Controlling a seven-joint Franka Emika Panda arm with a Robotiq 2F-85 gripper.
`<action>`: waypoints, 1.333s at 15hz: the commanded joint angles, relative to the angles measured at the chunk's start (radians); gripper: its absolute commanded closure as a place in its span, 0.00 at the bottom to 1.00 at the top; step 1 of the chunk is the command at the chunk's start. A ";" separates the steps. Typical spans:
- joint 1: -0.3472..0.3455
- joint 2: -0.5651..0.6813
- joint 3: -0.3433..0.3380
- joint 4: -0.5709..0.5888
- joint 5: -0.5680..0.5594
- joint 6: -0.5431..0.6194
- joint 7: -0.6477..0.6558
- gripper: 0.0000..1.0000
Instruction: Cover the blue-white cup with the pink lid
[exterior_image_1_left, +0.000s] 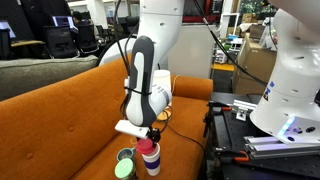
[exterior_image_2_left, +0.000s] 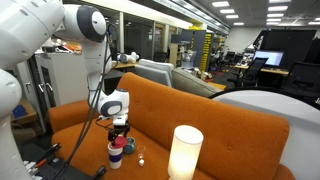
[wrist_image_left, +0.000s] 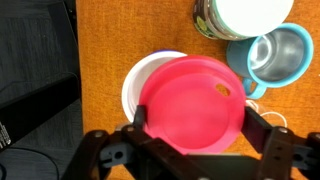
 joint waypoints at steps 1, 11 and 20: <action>0.002 -0.013 -0.010 -0.011 -0.006 0.005 -0.007 0.33; -0.020 -0.058 0.012 -0.067 -0.003 0.040 -0.035 0.33; -0.007 -0.082 0.042 -0.115 -0.002 0.101 -0.071 0.33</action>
